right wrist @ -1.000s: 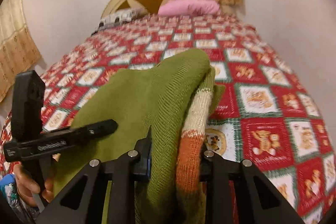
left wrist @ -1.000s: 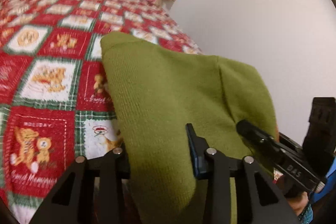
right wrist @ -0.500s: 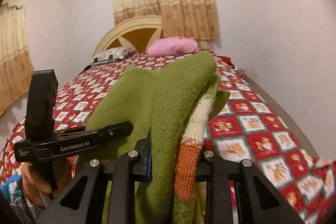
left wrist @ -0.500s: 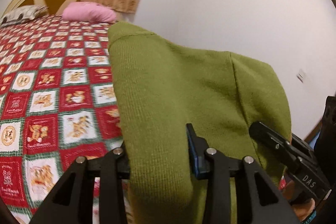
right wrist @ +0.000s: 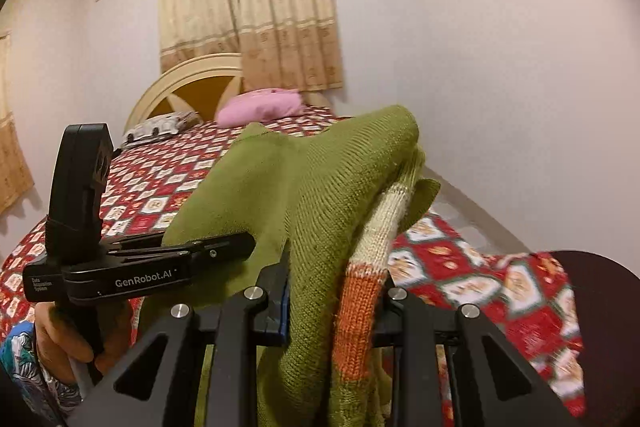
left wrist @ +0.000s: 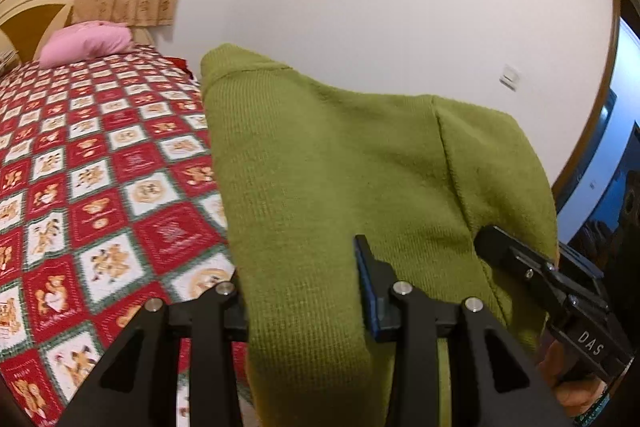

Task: Fold small clothes

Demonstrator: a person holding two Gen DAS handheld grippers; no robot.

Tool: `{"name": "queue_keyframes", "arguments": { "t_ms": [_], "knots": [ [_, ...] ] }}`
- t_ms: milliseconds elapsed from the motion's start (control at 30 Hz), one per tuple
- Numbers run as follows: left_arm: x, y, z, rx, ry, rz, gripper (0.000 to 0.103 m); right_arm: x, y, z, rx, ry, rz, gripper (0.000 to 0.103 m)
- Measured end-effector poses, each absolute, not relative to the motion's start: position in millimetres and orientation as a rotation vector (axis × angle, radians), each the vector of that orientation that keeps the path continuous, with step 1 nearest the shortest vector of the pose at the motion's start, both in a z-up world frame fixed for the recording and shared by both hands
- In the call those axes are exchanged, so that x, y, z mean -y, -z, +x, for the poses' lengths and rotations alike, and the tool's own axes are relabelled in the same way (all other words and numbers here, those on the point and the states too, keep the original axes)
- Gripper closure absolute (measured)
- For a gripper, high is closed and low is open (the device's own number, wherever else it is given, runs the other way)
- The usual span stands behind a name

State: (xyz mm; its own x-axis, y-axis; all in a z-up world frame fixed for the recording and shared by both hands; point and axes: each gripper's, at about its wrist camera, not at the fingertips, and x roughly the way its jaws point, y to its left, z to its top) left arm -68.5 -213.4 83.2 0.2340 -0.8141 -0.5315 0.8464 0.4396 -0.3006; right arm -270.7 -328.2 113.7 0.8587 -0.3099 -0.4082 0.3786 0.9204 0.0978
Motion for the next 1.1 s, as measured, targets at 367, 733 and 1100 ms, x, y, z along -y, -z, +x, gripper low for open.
{"name": "queue_keyframes", "arguments": {
  "t_ms": [367, 733, 1100],
  "knots": [
    [251.4, -73.2, -83.3, -0.706, 1.101, 0.094, 0.064, 349.6, -96.4, -281.3, -0.401, 0.429, 0.105, 0.077],
    [310.2, -21.8, -46.2, -0.773, 0.951, 0.181, 0.064, 413.2, -31.2, -206.2, -0.512, 0.436, 0.134, 0.077],
    [319.4, 19.0, -13.5, -0.93, 0.878, 0.09, 0.035, 469.4, 16.7, -161.6, -0.712, 0.434, 0.255, 0.077]
  ]
}}
